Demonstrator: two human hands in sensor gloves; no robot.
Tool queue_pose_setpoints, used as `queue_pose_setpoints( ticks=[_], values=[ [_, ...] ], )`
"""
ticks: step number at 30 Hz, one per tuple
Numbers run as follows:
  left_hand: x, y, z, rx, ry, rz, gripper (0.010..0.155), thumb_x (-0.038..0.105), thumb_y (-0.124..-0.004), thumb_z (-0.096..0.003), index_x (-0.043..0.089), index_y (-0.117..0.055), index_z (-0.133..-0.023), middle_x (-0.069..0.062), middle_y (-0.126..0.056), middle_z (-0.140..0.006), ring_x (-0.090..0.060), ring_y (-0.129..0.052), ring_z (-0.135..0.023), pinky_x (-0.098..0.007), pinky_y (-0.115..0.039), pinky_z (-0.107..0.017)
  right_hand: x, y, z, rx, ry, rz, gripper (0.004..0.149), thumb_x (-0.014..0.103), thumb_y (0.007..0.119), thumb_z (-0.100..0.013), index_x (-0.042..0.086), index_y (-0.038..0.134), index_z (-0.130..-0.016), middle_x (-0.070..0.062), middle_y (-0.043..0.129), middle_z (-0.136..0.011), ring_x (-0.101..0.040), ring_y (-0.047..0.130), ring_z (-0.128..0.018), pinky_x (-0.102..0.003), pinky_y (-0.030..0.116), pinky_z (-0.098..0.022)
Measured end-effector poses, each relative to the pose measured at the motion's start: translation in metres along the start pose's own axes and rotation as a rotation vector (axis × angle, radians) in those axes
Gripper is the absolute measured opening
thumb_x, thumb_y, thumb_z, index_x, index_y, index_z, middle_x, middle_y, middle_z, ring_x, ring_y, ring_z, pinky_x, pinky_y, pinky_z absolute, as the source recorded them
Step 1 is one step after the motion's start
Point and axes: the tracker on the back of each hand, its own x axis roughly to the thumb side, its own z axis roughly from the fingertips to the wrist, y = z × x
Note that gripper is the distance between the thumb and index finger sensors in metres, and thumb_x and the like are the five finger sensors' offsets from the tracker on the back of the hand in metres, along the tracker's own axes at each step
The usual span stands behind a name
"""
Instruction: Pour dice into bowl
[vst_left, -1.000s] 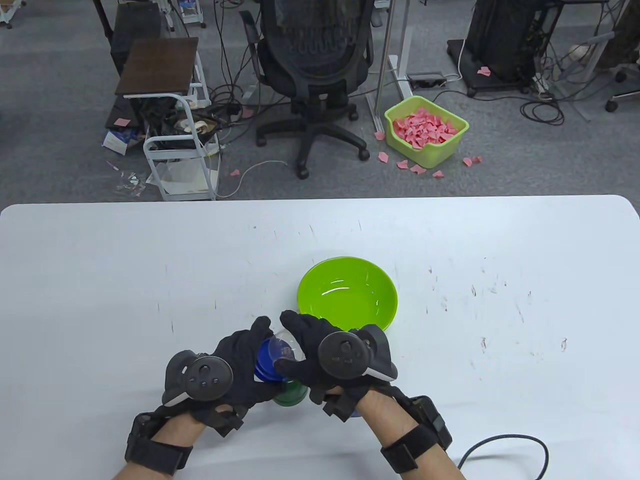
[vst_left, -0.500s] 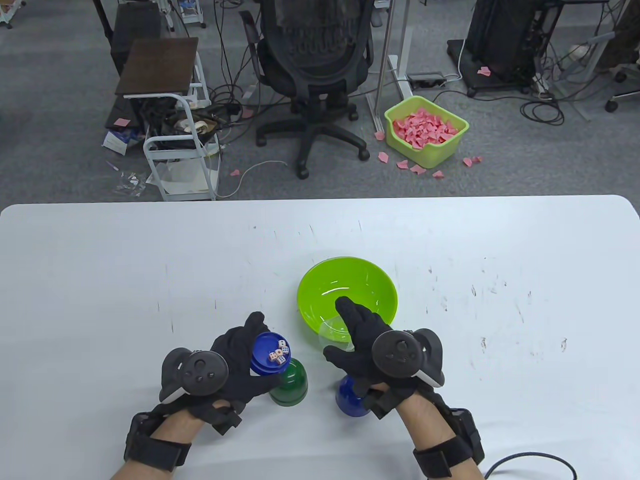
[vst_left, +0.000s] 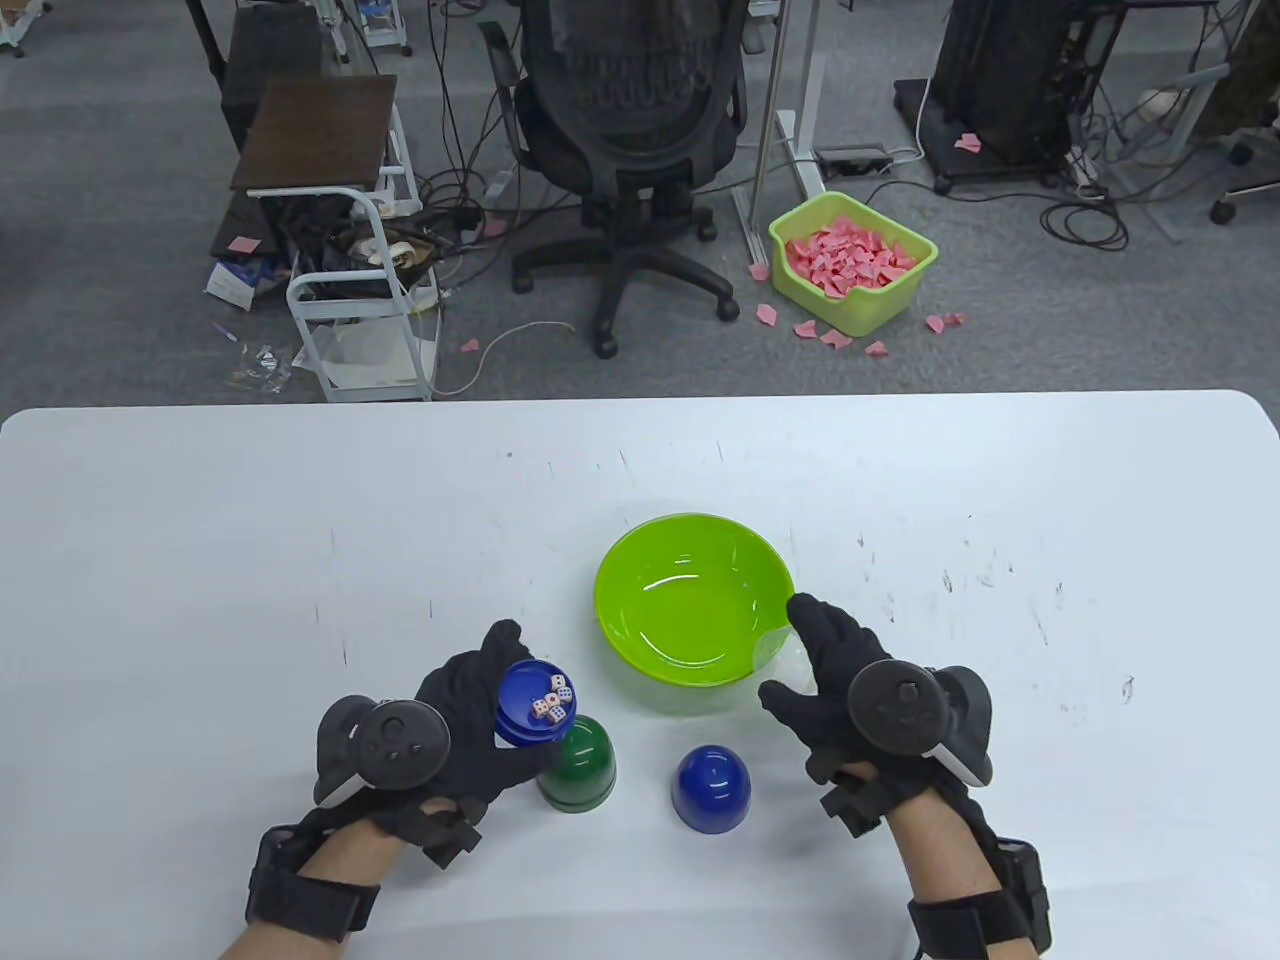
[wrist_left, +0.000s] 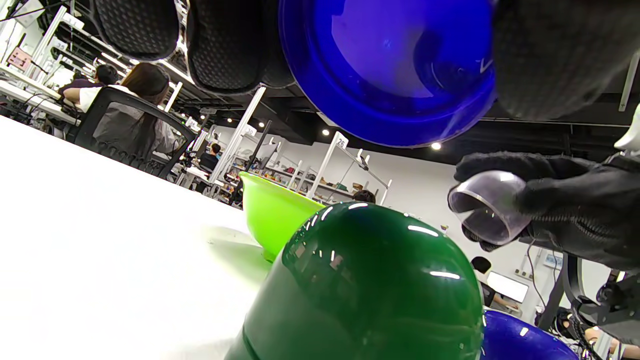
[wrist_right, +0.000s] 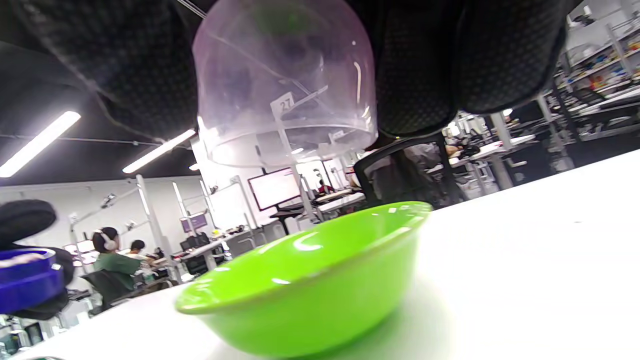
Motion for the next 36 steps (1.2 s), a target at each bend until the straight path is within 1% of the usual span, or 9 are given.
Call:
queue_pose_setpoints(
  ticks=[5, 8, 9, 13, 15, 18, 22, 28, 36],
  values=[
    [-0.001, 0.002, 0.001, 0.006, 0.009, 0.004, 0.111, 0.072, -0.085, -0.0370, 0.016, -0.023, -0.110, -0.015, -0.066, -0.106, -0.037, -0.076, -0.094, -0.062, -0.064, -0.074, -0.024, 0.005, 0.003, 0.045, 0.080, 0.069, 0.083, 0.045, 0.090, -0.043, 0.002, 0.057, -0.105, -0.031, 0.071, -0.102, -0.052, 0.086, -0.070, -0.066, 0.076, -0.054],
    [-0.002, 0.003, 0.001, 0.009, 0.015, 0.006, 0.111, 0.072, -0.084, -0.0372, 0.016, -0.023, -0.110, -0.015, -0.065, -0.106, -0.037, -0.076, -0.094, -0.062, -0.064, -0.074, -0.032, 0.010, 0.004, 0.086, 0.119, 0.110, 0.082, 0.045, 0.091, -0.043, 0.002, 0.057, -0.105, -0.032, 0.068, -0.103, -0.052, 0.086, -0.071, -0.066, 0.076, -0.054],
    [-0.003, 0.003, 0.001, 0.011, 0.017, 0.008, 0.110, 0.072, -0.084, -0.0374, 0.016, -0.022, -0.110, -0.014, -0.065, -0.106, -0.037, -0.076, -0.094, -0.062, -0.064, -0.074, -0.035, 0.013, 0.005, 0.096, 0.130, 0.117, 0.082, 0.044, 0.091, -0.042, 0.002, 0.057, -0.105, -0.032, 0.068, -0.102, -0.053, 0.085, -0.071, -0.067, 0.075, -0.054],
    [-0.004, 0.005, 0.002, 0.019, 0.021, 0.014, 0.110, 0.072, -0.083, -0.0376, 0.017, -0.022, -0.110, -0.015, -0.064, -0.106, -0.037, -0.075, -0.094, -0.062, -0.064, -0.075, -0.044, 0.029, 0.006, 0.199, 0.189, 0.176, 0.082, 0.040, 0.093, -0.041, 0.003, 0.058, -0.105, -0.032, 0.066, -0.104, -0.055, 0.083, -0.073, -0.068, 0.074, -0.055],
    [-0.004, 0.005, 0.002, 0.019, 0.022, 0.017, 0.110, 0.072, -0.083, -0.0375, 0.017, -0.022, -0.110, -0.015, -0.064, -0.106, -0.037, -0.075, -0.094, -0.062, -0.064, -0.075, -0.047, 0.037, 0.006, 0.248, 0.201, 0.196, 0.082, 0.039, 0.094, -0.040, 0.003, 0.059, -0.105, -0.031, 0.068, -0.103, -0.055, 0.084, -0.073, -0.068, 0.074, -0.055],
    [-0.004, 0.005, 0.002, 0.019, 0.022, 0.017, 0.110, 0.072, -0.083, -0.0373, 0.017, -0.022, -0.110, -0.015, -0.065, -0.106, -0.037, -0.075, -0.094, -0.062, -0.064, -0.074, -0.052, 0.045, 0.006, 0.283, 0.218, 0.197, 0.082, 0.038, 0.095, -0.039, 0.003, 0.061, -0.104, -0.028, 0.072, -0.103, -0.054, 0.084, -0.074, -0.069, 0.073, -0.055],
    [-0.004, 0.006, 0.002, 0.018, 0.024, 0.018, 0.110, 0.072, -0.083, -0.0375, 0.017, -0.022, -0.110, -0.015, -0.064, -0.107, -0.037, -0.075, -0.094, -0.062, -0.064, -0.074, -0.054, 0.050, 0.007, 0.306, 0.234, 0.219, 0.081, 0.039, 0.095, -0.039, 0.003, 0.062, -0.104, -0.028, 0.074, -0.102, -0.054, 0.080, -0.077, -0.070, 0.069, -0.058],
    [-0.005, 0.006, 0.002, 0.016, 0.028, 0.021, 0.110, 0.073, -0.083, -0.0376, 0.017, -0.022, -0.110, -0.015, -0.064, -0.106, -0.037, -0.075, -0.094, -0.062, -0.064, -0.075, -0.053, 0.055, 0.006, 0.331, 0.233, 0.232, 0.081, 0.039, 0.095, -0.039, 0.003, 0.062, -0.104, -0.028, 0.073, -0.102, -0.054, 0.079, -0.078, -0.071, 0.067, -0.058],
    [-0.006, 0.007, 0.002, 0.031, 0.042, 0.037, 0.111, 0.071, -0.086, -0.0362, 0.017, -0.022, -0.110, -0.016, -0.063, -0.106, -0.037, -0.075, -0.093, -0.061, -0.064, -0.074, -0.053, 0.060, 0.007, 0.349, 0.254, 0.227, 0.086, 0.039, 0.095, -0.039, 0.001, 0.055, -0.106, -0.031, 0.069, -0.103, -0.056, 0.076, -0.080, -0.072, 0.065, -0.059]
  ],
)
